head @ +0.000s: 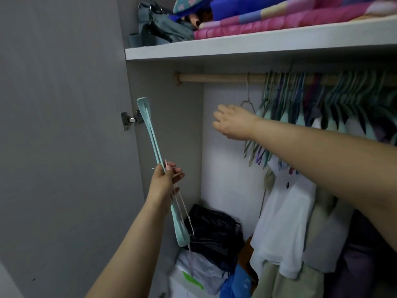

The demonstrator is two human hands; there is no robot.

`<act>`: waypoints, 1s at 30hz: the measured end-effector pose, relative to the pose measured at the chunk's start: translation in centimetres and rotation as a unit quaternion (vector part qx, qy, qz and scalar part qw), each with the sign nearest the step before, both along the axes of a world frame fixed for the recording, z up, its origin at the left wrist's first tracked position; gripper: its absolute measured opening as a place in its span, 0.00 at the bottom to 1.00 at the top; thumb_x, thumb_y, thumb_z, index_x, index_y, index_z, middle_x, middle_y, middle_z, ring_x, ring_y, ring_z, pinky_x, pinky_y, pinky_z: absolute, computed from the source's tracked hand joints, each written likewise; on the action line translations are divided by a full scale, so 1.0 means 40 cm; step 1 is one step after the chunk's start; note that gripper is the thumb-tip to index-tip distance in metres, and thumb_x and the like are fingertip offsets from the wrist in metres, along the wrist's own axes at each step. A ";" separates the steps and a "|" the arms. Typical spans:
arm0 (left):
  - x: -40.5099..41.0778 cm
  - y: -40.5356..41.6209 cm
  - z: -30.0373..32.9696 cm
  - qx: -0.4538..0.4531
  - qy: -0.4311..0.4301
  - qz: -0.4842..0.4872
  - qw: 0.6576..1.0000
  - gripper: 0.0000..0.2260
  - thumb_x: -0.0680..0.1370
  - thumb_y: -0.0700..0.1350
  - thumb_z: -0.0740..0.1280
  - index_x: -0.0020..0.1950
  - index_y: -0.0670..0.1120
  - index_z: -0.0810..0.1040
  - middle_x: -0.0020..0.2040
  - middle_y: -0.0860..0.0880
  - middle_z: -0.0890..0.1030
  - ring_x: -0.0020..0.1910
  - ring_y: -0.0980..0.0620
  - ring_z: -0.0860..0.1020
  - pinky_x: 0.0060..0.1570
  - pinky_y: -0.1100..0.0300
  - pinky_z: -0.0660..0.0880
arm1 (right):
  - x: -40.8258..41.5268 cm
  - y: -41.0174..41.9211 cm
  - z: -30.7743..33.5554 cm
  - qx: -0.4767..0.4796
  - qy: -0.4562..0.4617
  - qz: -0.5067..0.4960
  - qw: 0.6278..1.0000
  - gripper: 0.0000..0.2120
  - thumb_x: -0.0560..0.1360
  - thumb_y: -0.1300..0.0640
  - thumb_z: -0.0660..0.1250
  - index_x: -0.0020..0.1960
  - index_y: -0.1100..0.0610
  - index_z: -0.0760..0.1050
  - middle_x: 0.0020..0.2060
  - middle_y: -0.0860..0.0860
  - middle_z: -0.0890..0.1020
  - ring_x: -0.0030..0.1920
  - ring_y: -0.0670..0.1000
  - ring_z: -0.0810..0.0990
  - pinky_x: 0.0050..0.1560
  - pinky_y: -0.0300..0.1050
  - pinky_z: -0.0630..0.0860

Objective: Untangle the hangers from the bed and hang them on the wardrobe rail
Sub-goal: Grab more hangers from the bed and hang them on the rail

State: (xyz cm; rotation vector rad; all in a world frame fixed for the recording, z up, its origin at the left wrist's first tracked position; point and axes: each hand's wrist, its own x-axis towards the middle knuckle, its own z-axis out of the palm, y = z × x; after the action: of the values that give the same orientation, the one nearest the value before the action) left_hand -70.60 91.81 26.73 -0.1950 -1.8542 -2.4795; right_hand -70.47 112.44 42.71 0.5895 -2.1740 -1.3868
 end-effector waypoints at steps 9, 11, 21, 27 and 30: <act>-0.005 -0.034 0.007 0.068 -0.016 -0.029 0.997 0.08 0.83 0.51 0.57 0.48 0.51 0.71 0.53 0.51 0.72 0.55 0.49 0.78 0.49 0.43 0.77 | 0.051 -0.081 -0.096 -0.169 0.080 -0.234 0.954 0.17 0.79 0.62 0.56 0.67 0.64 0.67 0.63 0.59 0.66 0.54 0.58 0.74 0.43 0.43 0.67; -0.004 -0.048 0.003 0.070 -0.022 -0.061 0.995 0.07 0.83 0.48 0.57 0.48 0.50 0.72 0.53 0.50 0.74 0.56 0.47 0.77 0.50 0.41 0.76 | 0.065 -0.109 -0.139 -0.197 0.060 -0.228 0.952 0.25 0.80 0.56 0.59 0.73 0.64 0.58 0.70 0.60 0.58 0.54 0.60 0.74 0.44 0.44 0.68; 0.032 -0.075 -0.005 0.130 -0.028 -0.154 0.979 0.12 0.83 0.42 0.56 0.44 0.52 0.74 0.48 0.54 0.79 0.55 0.47 0.78 0.52 0.36 0.75 | 0.067 -0.100 -0.390 -0.417 -0.381 -0.219 0.795 0.64 0.65 0.50 0.78 0.74 0.50 0.26 0.78 0.53 0.47 0.70 0.60 0.67 0.64 0.50 0.70; 0.036 -0.094 0.009 0.146 -0.028 -0.161 0.976 0.13 0.83 0.42 0.55 0.41 0.51 0.72 0.47 0.53 0.78 0.55 0.47 0.80 0.47 0.40 0.79 | 0.088 -0.017 -0.648 -0.453 -0.403 -0.236 0.760 0.70 0.60 0.41 0.79 0.70 0.47 0.20 0.75 0.48 0.32 0.77 0.58 0.41 0.73 0.63 0.50; 0.030 -0.110 0.006 0.130 -0.018 -0.169 0.977 0.14 0.83 0.41 0.54 0.39 0.51 0.71 0.47 0.54 0.77 0.52 0.48 0.79 0.45 0.45 0.79 | 0.099 0.007 -0.731 -0.523 -0.361 -0.208 0.743 0.68 0.62 0.37 0.76 0.70 0.46 0.19 0.78 0.52 0.43 0.77 0.56 0.48 0.74 0.60 0.52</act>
State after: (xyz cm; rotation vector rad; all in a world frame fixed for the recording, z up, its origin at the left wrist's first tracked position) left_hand -69.41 87.42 26.96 -0.4967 -1.5992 -2.9347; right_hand -66.50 112.70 13.48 0.1675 -3.3257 0.2223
